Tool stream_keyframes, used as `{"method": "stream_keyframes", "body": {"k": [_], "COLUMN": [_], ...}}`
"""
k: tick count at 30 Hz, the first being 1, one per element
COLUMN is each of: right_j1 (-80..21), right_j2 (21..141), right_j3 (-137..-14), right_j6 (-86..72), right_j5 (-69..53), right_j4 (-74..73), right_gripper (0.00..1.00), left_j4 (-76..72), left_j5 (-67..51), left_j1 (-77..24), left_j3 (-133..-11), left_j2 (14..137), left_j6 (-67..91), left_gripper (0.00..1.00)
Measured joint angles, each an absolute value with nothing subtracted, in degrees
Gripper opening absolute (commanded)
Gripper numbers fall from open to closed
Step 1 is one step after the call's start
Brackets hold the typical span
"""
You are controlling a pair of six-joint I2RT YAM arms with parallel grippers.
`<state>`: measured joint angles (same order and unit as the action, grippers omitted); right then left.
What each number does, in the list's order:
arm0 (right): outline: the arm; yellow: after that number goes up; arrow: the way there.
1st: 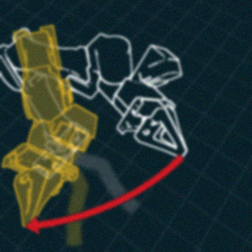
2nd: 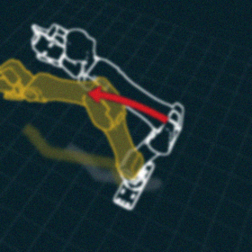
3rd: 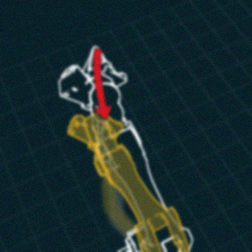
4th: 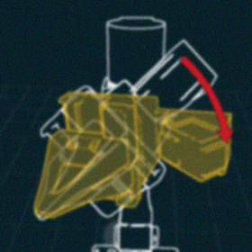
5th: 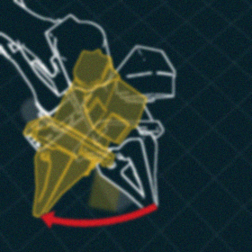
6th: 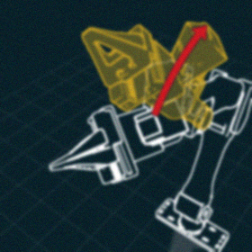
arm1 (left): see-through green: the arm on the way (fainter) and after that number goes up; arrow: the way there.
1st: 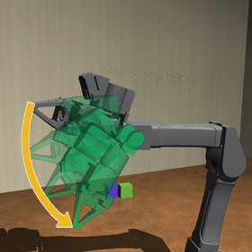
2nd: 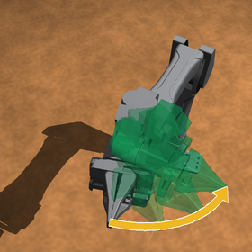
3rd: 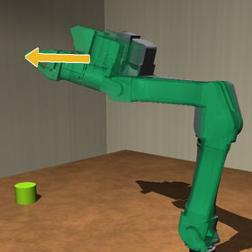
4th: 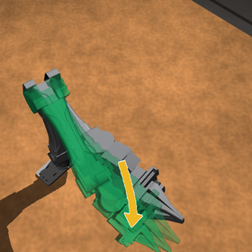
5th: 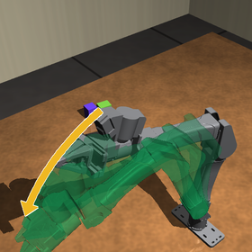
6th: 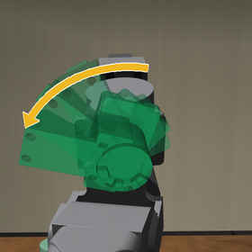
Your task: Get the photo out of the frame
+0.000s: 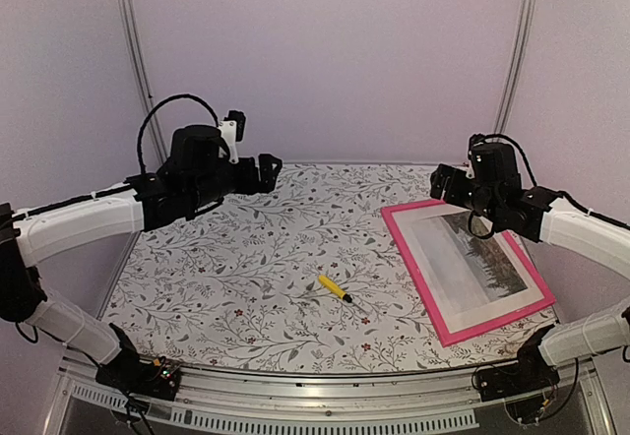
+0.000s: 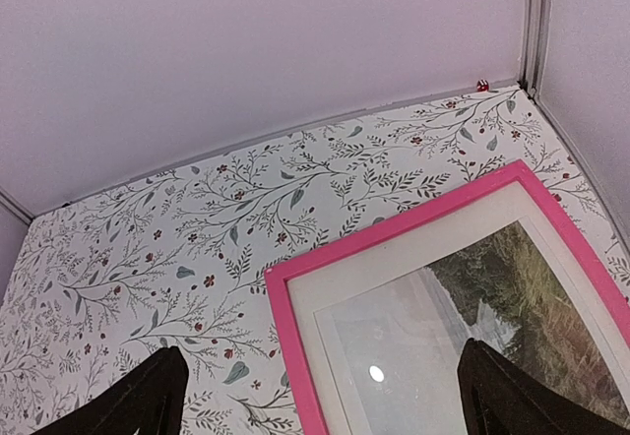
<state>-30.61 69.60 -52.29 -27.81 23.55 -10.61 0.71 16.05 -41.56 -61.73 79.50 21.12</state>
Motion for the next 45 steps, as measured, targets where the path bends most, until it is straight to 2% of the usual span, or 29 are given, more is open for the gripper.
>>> {"method": "stream_keyframes", "body": {"k": [14,24,35,45], "right_j1": [-30.61,-30.63,-30.61,-30.61], "right_j2": [68.86,68.25,67.94,65.58], "right_j3": [-51.33,-50.92,-50.11,-49.08], "right_j6": [-24.75,-24.38,-24.25,-22.83], "right_j5": [21.69,20.4,19.29,18.87], "right_j4": [-10.46,-10.26,-10.26,-10.24], "right_gripper": [0.99,0.99,0.99,0.99], "left_j4": [4.71,12.99,21.54,26.81], "left_j5": [15.44,13.96,12.27,10.76], "left_j1": [-41.54,-42.17,-48.97,-55.9], "left_j3": [-62.76,-64.42,-65.12,-70.98], "left_j2": [81.93,85.69,93.69,104.27], "left_j6": [24.36,33.32,45.47,50.48], "left_gripper": [0.99,0.99,0.99,0.99]}}
